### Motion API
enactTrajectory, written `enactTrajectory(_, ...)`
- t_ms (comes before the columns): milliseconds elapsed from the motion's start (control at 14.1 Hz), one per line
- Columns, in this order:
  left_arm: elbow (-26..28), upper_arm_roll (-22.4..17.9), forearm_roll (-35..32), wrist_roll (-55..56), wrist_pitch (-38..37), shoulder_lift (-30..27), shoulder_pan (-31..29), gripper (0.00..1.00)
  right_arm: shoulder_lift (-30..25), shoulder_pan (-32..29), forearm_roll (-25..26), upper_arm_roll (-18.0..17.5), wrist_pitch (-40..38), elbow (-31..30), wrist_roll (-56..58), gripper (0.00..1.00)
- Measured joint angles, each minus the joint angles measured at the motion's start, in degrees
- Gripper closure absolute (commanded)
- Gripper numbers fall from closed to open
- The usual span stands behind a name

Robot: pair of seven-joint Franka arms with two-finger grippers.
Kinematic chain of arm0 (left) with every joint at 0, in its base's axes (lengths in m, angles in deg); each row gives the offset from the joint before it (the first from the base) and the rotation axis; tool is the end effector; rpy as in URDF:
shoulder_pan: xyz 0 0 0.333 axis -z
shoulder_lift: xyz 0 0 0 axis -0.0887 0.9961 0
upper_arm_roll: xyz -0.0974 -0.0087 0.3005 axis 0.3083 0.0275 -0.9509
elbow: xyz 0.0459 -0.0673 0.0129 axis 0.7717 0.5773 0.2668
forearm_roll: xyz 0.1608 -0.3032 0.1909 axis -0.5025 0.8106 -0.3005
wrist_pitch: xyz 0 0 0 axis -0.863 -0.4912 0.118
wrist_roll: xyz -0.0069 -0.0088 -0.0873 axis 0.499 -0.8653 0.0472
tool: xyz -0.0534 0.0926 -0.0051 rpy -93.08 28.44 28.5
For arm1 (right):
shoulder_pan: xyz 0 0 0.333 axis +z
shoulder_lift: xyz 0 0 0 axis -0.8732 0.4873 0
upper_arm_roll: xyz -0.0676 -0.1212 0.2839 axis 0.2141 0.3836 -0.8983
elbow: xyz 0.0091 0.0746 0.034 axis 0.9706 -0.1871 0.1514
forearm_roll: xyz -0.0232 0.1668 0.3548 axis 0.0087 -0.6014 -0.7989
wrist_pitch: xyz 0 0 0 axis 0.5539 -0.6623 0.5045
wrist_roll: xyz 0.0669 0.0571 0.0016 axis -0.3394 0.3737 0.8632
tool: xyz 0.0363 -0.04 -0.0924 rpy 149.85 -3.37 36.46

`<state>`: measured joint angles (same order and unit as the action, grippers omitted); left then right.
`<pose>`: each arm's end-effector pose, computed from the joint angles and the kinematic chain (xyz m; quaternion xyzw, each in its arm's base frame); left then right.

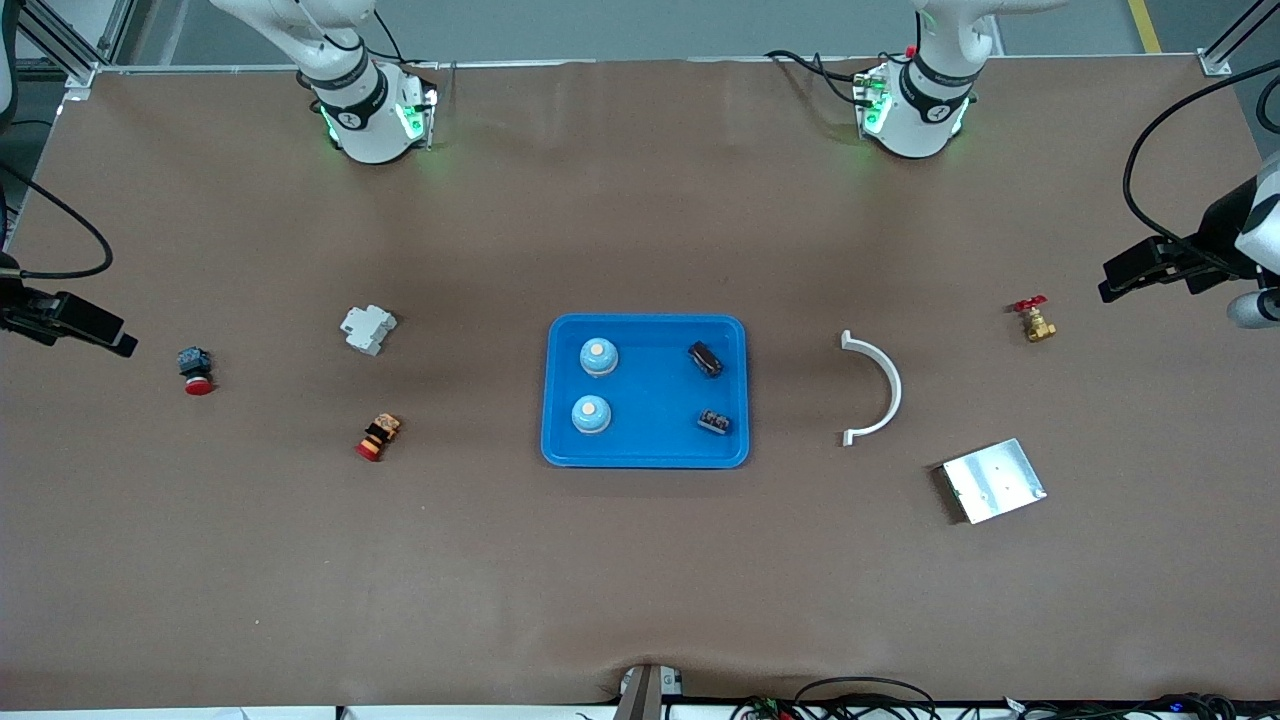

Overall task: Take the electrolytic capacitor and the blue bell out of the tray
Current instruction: 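Move the left gripper toward the tray while the right gripper follows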

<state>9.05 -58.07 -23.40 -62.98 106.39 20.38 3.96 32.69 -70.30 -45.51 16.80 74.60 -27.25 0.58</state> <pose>0.5687 -0.0033 0.6017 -0.9990 -0.0433 0.0095 0.0003 0.5989 -0.0611 0.5875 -0.9948 0.0921 -0.0306 0.0294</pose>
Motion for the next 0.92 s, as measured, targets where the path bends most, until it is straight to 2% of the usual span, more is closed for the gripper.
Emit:
enactTrajectory(707,-0.7,0.3,0.1,0.0,1.1,0.0,0.6,0.0,0.1,0.0,0.0,0.1,0.0,0.0,0.0,0.0)
enactTrajectory(919,-0.9,2.7,0.3,0.0,1.0,0.0,1.3,0.0,0.0,-1.1,0.0,0.2,0.1,0.3,0.1,0.0)
